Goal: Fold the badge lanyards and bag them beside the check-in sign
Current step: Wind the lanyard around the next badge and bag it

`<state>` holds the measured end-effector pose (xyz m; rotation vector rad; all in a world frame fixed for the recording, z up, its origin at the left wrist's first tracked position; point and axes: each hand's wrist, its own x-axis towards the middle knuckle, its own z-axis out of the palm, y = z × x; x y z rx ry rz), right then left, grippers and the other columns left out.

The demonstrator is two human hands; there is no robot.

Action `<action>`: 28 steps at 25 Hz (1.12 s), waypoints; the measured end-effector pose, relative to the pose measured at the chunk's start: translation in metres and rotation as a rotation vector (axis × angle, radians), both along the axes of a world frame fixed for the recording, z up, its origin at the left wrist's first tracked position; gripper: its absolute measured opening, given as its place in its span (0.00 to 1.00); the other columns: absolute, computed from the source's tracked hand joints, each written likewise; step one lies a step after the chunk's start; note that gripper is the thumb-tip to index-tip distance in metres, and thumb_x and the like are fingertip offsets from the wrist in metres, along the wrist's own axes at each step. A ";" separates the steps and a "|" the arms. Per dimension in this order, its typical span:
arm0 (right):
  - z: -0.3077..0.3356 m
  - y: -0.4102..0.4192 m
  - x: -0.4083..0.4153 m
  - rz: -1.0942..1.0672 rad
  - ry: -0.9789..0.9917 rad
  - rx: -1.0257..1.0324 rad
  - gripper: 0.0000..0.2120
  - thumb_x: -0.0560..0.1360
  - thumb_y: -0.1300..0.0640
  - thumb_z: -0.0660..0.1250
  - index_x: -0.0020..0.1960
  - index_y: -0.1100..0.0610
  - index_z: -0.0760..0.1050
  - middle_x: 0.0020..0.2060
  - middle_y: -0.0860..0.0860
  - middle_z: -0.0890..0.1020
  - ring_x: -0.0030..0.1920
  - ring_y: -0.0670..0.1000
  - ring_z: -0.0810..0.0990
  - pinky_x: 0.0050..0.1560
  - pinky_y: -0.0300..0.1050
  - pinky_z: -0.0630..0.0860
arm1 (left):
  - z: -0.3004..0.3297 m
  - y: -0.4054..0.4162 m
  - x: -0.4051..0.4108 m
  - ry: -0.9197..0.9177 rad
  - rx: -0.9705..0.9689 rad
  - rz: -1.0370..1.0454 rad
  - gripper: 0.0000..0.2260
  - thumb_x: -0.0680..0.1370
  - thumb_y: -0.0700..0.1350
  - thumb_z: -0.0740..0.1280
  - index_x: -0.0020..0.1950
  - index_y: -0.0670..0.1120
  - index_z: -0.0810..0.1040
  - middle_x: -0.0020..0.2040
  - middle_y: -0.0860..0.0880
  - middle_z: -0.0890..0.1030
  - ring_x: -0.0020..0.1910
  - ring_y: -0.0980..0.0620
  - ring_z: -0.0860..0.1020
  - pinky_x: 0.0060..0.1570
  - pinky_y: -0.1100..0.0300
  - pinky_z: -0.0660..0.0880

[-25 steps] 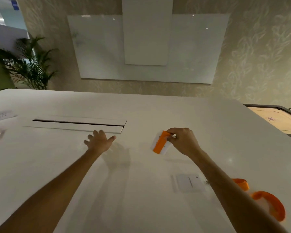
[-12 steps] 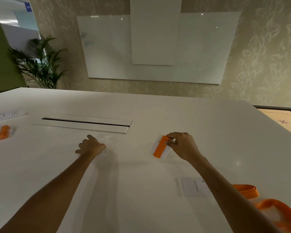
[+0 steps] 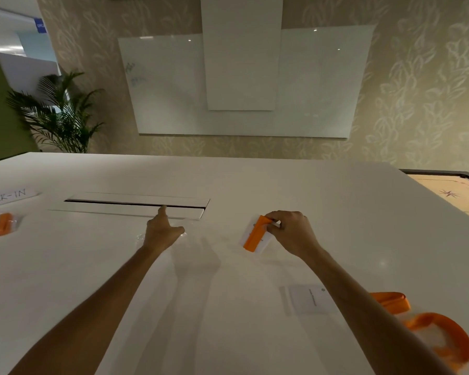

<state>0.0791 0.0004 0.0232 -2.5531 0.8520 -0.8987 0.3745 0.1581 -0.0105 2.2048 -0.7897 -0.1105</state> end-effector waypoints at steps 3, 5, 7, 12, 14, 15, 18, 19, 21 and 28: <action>0.000 0.001 -0.006 -0.016 -0.012 0.005 0.10 0.75 0.55 0.67 0.54 0.51 0.81 0.48 0.48 0.85 0.41 0.47 0.78 0.42 0.38 0.68 | 0.006 -0.009 -0.016 0.057 -0.059 -0.158 0.39 0.67 0.47 0.76 0.73 0.49 0.60 0.64 0.46 0.75 0.58 0.46 0.75 0.55 0.56 0.72; 0.000 0.001 -0.010 -0.030 -0.014 0.009 0.10 0.75 0.55 0.68 0.55 0.51 0.81 0.48 0.47 0.85 0.42 0.48 0.79 0.42 0.39 0.69 | 0.009 -0.013 -0.024 0.092 -0.042 -0.260 0.38 0.66 0.50 0.77 0.72 0.51 0.62 0.61 0.50 0.76 0.55 0.49 0.75 0.52 0.59 0.72; 0.000 0.001 -0.014 -0.045 -0.021 0.026 0.09 0.74 0.54 0.68 0.54 0.50 0.82 0.48 0.47 0.85 0.43 0.49 0.80 0.43 0.40 0.71 | 0.008 -0.016 -0.031 0.094 0.007 -0.329 0.35 0.67 0.56 0.76 0.69 0.51 0.66 0.59 0.52 0.77 0.54 0.51 0.76 0.52 0.60 0.71; 0.000 -0.003 -0.024 -0.070 -0.033 0.033 0.09 0.74 0.54 0.68 0.54 0.50 0.82 0.47 0.47 0.85 0.42 0.49 0.80 0.43 0.40 0.71 | 0.008 -0.028 -0.040 0.025 0.069 -0.287 0.19 0.74 0.62 0.66 0.51 0.47 0.80 0.46 0.50 0.83 0.38 0.52 0.83 0.43 0.60 0.75; -0.001 -0.005 -0.026 -0.084 -0.029 0.044 0.09 0.74 0.54 0.68 0.54 0.50 0.82 0.46 0.47 0.85 0.40 0.47 0.78 0.42 0.41 0.71 | 0.008 -0.032 -0.042 -0.032 0.113 -0.258 0.20 0.73 0.63 0.65 0.44 0.46 0.80 0.42 0.49 0.84 0.40 0.50 0.83 0.47 0.57 0.77; -0.001 -0.006 -0.027 -0.093 -0.026 0.048 0.10 0.74 0.54 0.68 0.54 0.51 0.81 0.46 0.47 0.85 0.40 0.47 0.77 0.42 0.41 0.71 | 0.009 -0.033 -0.043 -0.066 0.155 -0.244 0.22 0.72 0.65 0.64 0.43 0.46 0.80 0.42 0.49 0.83 0.44 0.48 0.82 0.48 0.56 0.76; -0.002 -0.006 -0.026 -0.112 -0.030 0.060 0.09 0.75 0.54 0.67 0.54 0.50 0.82 0.44 0.48 0.85 0.38 0.47 0.77 0.42 0.42 0.72 | 0.009 -0.037 -0.053 -0.146 0.397 -0.240 0.35 0.65 0.75 0.60 0.47 0.43 0.78 0.50 0.45 0.81 0.52 0.46 0.79 0.47 0.56 0.73; -0.002 -0.006 -0.025 -0.117 -0.034 0.063 0.09 0.75 0.54 0.67 0.53 0.50 0.82 0.44 0.48 0.85 0.38 0.48 0.77 0.42 0.42 0.73 | 0.008 -0.038 -0.058 -0.147 0.475 -0.241 0.40 0.63 0.78 0.60 0.52 0.43 0.77 0.55 0.44 0.80 0.55 0.45 0.78 0.50 0.56 0.73; -0.003 -0.007 -0.024 -0.127 -0.032 0.067 0.09 0.75 0.54 0.67 0.53 0.50 0.82 0.44 0.48 0.85 0.39 0.49 0.78 0.41 0.42 0.72 | 0.003 -0.038 -0.067 -0.119 0.599 -0.233 0.48 0.57 0.79 0.62 0.63 0.44 0.73 0.61 0.44 0.77 0.59 0.43 0.76 0.57 0.51 0.74; -0.002 -0.006 -0.023 -0.140 -0.041 0.072 0.09 0.74 0.55 0.67 0.54 0.50 0.82 0.43 0.48 0.85 0.38 0.48 0.77 0.40 0.41 0.70 | -0.010 -0.045 -0.088 -0.137 0.621 -0.230 0.39 0.61 0.61 0.75 0.65 0.44 0.66 0.63 0.43 0.71 0.63 0.42 0.70 0.60 0.45 0.71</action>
